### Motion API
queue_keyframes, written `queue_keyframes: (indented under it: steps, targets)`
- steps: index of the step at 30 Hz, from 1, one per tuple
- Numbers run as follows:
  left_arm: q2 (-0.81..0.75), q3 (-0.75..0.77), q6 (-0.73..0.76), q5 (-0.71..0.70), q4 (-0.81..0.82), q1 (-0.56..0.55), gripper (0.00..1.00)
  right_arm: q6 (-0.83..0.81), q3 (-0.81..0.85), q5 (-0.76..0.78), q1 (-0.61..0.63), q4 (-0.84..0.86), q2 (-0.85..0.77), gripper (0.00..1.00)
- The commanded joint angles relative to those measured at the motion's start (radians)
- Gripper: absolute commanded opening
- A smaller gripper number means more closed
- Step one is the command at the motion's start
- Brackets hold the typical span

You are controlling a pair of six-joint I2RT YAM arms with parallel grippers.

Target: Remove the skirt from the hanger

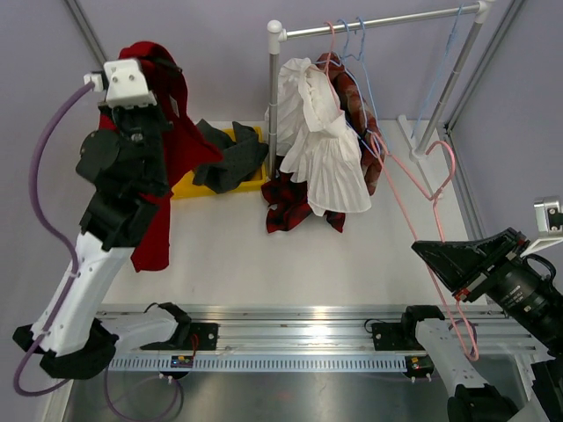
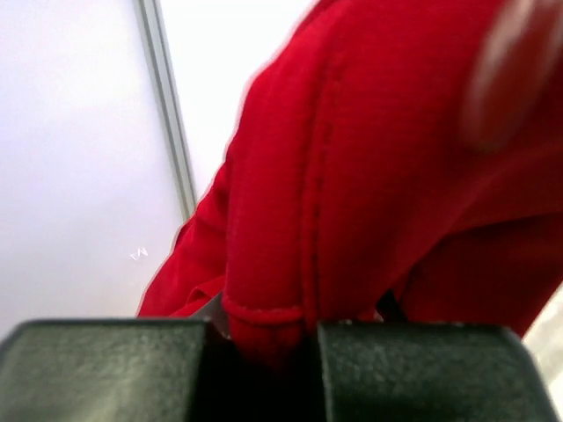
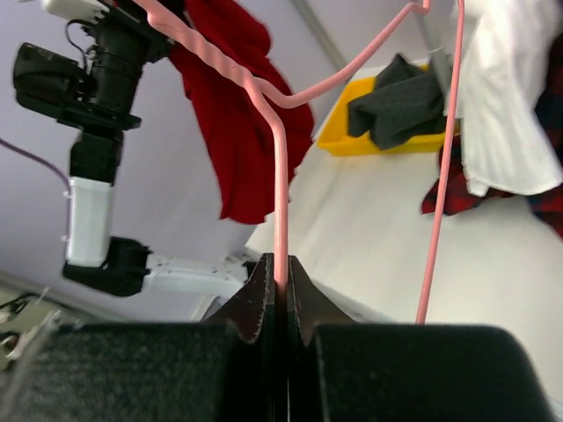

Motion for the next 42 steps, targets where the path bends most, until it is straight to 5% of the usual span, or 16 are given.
queue_keyframes:
  steps: [1, 10, 18, 20, 21, 22, 23, 27, 42]
  targets:
    - [0.151, 0.138, -0.136, 0.232, -0.051, 0.175, 0.0, -0.099, 0.048, 0.182, 0.007, -0.029, 0.044, 0.0]
    - [0.563, 0.614, -0.222, 0.39, -0.174, 0.483, 0.0, -0.139, 0.014, 0.332, 0.01, -0.017, 0.059, 0.0]
    - [0.773, 0.584, -0.401, 0.458, -0.181, 0.648, 0.04, -0.165, 0.023, 0.397, 0.013, -0.06, 0.067, 0.0]
    - [0.804, 0.518, -0.447, 0.465, -0.193, 0.66, 0.21, -0.165, 0.006, 0.409, 0.013, -0.061, 0.056, 0.0]
    - [0.828, 0.492, -0.461, 0.479, -0.207, 0.663, 0.72, -0.165, -0.004, 0.415, 0.011, -0.06, 0.052, 0.0]
    - [0.845, 0.47, -0.475, 0.494, -0.219, 0.663, 0.95, -0.164, -0.015, 0.418, 0.013, -0.055, 0.045, 0.0]
    - [0.859, 0.453, -0.511, 0.522, -0.245, 0.663, 0.99, -0.162, -0.042, 0.429, 0.013, -0.043, 0.032, 0.0]
    - [0.896, 0.493, -0.633, 0.586, -0.448, 0.662, 0.99, -0.153, -0.116, 0.46, 0.011, -0.012, 0.006, 0.0]
    - [0.238, -0.079, -0.599, 0.662, -0.551, 0.456, 0.99, -0.188, -0.19, 0.69, 0.013, 0.184, 0.125, 0.0]
